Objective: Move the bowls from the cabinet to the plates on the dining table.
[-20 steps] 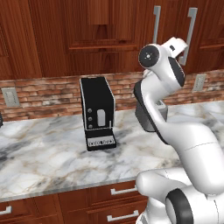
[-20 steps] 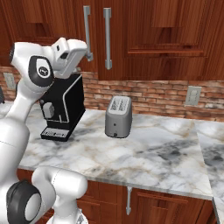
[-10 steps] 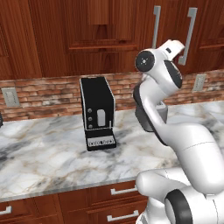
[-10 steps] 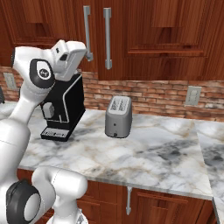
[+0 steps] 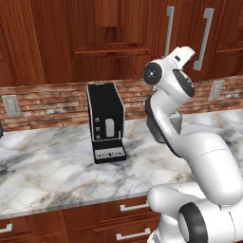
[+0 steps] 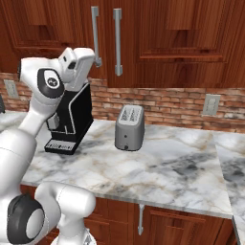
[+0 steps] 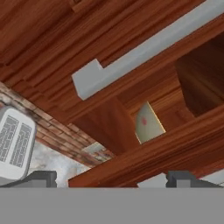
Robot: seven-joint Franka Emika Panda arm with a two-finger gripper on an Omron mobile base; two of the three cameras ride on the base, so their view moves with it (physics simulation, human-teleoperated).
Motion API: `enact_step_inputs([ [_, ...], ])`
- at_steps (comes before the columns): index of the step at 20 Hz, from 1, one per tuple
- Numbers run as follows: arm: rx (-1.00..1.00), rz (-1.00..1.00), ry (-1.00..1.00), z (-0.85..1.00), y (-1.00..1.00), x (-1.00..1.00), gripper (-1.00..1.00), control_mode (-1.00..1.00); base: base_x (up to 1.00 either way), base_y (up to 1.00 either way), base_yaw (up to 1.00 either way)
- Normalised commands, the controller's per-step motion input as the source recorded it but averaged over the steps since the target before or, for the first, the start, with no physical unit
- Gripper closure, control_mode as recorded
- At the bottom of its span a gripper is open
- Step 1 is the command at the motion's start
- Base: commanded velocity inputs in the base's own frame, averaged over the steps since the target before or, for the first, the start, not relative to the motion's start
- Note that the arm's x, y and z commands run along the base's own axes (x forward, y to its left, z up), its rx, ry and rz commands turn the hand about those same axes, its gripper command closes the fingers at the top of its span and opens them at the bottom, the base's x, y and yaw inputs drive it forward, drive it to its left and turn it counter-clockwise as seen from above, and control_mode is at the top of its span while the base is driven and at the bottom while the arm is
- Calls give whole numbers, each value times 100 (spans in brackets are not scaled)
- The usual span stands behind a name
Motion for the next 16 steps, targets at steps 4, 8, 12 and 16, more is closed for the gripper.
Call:
enact_step_inputs([
  [4,-7,0,0,-14,0,47,-100,-100,0,0,0],
  [8,-6,0,0,-3,-1,54,-100,-100,0,0,0],
  [12,-1,0,0,0,-22,34,-100,-100,0,0,0],
  [16,0,0,-1,0,-45,2,-100,-100,0,0,0],
])
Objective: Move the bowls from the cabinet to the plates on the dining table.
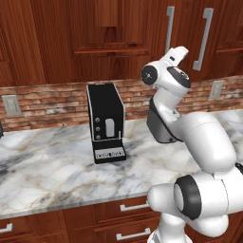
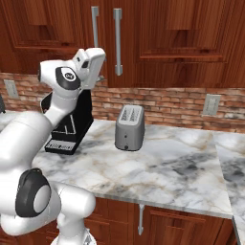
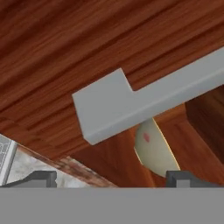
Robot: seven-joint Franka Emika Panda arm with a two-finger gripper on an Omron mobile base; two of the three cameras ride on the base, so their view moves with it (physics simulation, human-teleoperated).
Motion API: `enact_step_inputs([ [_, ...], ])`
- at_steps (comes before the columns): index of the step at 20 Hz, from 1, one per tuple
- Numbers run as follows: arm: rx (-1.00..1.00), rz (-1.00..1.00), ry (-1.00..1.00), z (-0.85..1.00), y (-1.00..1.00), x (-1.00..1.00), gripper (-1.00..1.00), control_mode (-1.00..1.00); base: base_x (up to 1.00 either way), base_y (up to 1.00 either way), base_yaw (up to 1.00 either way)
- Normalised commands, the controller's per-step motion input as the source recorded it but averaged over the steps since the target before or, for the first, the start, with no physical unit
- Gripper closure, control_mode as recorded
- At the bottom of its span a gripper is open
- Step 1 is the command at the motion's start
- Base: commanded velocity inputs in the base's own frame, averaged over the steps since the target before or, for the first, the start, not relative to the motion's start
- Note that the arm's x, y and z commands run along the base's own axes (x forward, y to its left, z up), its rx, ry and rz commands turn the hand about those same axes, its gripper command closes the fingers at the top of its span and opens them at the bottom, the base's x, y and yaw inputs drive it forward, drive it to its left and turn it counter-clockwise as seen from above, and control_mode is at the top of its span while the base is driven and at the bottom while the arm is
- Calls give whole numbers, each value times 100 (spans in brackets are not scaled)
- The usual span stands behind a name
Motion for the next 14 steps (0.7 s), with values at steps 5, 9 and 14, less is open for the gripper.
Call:
enact_step_inputs([
  [5,0,0,-4,1,-50,-7,-100,-100,0,0,0],
  [9,0,0,-8,2,-36,-39,-100,-100,0,0,0],
  [14,0,0,-14,9,-37,-81,-100,-100,0,0,0],
])
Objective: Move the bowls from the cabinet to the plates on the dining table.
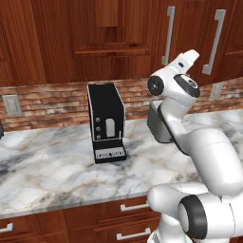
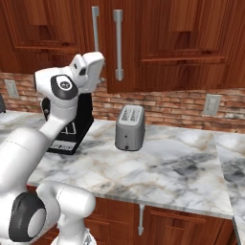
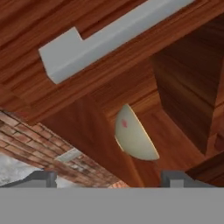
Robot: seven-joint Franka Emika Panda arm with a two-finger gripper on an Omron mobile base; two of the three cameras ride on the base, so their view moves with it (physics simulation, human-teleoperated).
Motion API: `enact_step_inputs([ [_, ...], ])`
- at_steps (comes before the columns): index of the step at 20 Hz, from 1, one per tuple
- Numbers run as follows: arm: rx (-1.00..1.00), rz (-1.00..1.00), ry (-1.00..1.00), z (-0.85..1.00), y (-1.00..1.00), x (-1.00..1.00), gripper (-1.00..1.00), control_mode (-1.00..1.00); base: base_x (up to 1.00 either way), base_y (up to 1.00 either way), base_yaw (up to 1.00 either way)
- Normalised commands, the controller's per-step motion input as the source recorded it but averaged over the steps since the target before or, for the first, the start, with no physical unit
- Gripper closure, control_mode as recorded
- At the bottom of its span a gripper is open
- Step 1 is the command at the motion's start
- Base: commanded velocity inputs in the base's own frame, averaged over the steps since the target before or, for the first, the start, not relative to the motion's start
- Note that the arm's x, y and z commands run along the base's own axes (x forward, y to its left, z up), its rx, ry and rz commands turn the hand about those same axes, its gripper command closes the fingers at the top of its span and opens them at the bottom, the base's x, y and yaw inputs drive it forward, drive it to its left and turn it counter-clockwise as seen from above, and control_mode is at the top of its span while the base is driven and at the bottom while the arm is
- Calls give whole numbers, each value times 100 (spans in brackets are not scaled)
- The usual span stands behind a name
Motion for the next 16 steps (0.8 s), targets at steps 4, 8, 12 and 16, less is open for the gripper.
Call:
enact_step_inputs([
  [4,2,0,-16,9,-38,-95,-100,-100,0,0,0],
  [8,6,0,-14,7,-43,-85,-100,-100,0,0,0],
  [12,10,0,-14,8,-42,-85,-100,-100,0,0,0],
  [16,12,0,-13,9,-42,-78,-100,-100,0,0,0],
])
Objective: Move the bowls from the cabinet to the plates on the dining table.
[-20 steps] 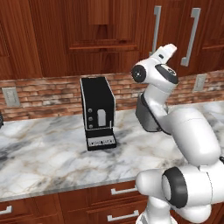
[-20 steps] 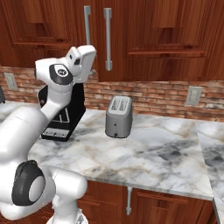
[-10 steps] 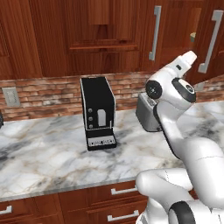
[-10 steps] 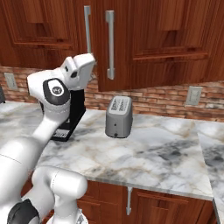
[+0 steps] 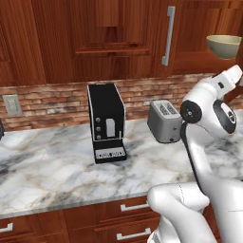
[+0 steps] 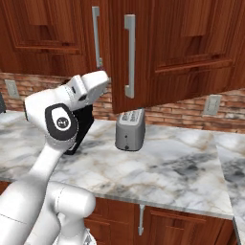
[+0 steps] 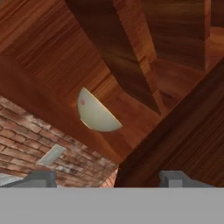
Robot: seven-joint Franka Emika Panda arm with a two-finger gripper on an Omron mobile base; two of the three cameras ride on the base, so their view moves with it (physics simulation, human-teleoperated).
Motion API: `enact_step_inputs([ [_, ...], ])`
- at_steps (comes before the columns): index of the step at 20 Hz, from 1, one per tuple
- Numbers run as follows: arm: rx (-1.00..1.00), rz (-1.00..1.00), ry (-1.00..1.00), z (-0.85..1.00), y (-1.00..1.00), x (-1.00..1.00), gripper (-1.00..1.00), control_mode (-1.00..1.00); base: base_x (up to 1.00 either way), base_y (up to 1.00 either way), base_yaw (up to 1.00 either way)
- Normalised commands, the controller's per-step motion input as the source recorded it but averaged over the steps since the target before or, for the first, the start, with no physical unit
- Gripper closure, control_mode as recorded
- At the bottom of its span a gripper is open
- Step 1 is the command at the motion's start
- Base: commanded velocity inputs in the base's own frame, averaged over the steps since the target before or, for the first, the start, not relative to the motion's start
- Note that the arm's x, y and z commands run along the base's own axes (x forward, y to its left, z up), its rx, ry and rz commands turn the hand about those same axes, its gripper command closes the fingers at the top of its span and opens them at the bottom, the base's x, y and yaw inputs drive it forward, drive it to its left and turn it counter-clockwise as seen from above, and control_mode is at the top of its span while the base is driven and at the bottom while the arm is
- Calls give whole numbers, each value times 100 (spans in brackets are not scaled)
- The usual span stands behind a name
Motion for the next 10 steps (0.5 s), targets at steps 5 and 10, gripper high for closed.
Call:
enact_step_inputs([
  [5,16,0,-10,6,-50,-57,-100,-100,0,0,0],
  [10,19,0,-8,13,-56,-51,-100,-100,0,0,0],
])
